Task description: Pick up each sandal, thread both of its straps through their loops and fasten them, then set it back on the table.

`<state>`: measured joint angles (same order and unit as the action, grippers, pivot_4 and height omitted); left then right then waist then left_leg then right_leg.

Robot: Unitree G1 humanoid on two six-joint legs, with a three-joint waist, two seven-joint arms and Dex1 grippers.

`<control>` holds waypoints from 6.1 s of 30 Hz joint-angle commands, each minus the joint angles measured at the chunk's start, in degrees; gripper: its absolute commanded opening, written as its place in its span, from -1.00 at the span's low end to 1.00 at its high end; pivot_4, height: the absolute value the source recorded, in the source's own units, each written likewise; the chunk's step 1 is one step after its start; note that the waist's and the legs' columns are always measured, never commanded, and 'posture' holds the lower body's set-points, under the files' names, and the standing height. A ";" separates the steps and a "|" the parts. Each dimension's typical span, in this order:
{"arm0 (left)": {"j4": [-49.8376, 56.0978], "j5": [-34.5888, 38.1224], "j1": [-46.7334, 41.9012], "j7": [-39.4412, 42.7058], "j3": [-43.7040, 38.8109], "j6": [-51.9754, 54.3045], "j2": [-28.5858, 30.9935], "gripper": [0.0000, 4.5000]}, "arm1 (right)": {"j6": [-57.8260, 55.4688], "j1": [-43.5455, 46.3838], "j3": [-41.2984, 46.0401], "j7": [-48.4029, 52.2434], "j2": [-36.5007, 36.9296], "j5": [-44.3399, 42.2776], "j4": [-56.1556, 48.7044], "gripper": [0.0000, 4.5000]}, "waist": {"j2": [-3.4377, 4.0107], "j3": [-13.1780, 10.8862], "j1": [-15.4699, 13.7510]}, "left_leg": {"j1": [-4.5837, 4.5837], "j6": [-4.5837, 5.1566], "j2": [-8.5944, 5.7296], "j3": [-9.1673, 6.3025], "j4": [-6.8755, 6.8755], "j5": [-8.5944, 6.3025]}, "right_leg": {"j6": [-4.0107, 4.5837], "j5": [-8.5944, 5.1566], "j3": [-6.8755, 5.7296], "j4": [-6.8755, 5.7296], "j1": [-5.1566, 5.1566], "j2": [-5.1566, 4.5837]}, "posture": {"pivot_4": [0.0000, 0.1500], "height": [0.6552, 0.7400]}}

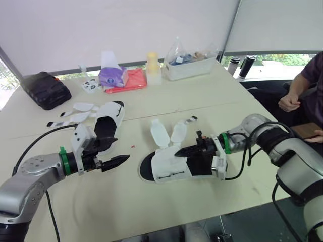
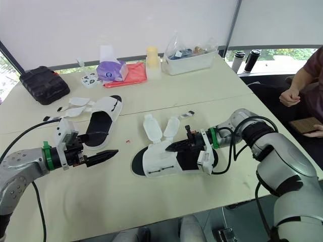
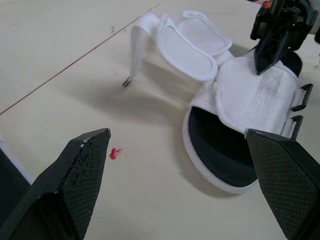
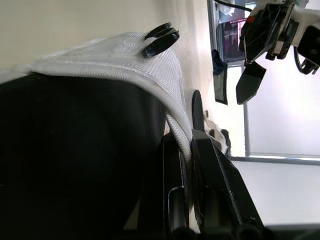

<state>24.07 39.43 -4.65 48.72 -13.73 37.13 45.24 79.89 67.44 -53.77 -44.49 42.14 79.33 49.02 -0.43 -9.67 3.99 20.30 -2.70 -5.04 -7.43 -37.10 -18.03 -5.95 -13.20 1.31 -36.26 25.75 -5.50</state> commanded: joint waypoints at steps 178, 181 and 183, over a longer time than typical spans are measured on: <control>-13.28 -23.43 -8.92 12.79 25.48 -16.65 -8.75 -1.00 | -117.91 -68.15 41.43 69.59 6.11 -147.05 -78.48 0.52 | -0.16 0.11 -4.71 | -0.53 1.76 0.66 0.70 -1.09 -1.03 | -0.61 0.49 0.14 1.06 -1.31 0.20 | 1.00 1.00; -13.35 -24.89 -9.49 12.99 26.36 -17.91 -8.27 -1.00 | -120.35 -66.98 41.51 69.24 2.61 -144.70 -77.48 0.52 | -0.12 0.11 -4.80 | -0.53 1.74 0.66 0.69 -1.09 -1.02 | -0.61 0.50 0.15 1.04 -1.30 0.21 | 1.00 1.00; -13.30 -24.45 -9.70 12.78 26.22 -17.49 -8.69 -1.00 | -121.88 -66.05 41.41 68.86 0.25 -143.85 -76.44 0.52 | -0.12 0.11 -4.74 | -0.51 1.74 0.66 0.67 -1.09 -1.02 | -0.60 0.50 0.13 1.05 -1.30 0.22 | 1.00 1.00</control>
<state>9.60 15.14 -13.92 61.38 12.30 19.77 36.33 -41.16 0.77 -12.86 24.52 43.57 -65.07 -26.89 -0.56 -9.56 -0.74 19.78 -0.96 -4.38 -6.77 -38.19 -19.05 -6.55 -12.70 1.44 -35.21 24.45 -5.28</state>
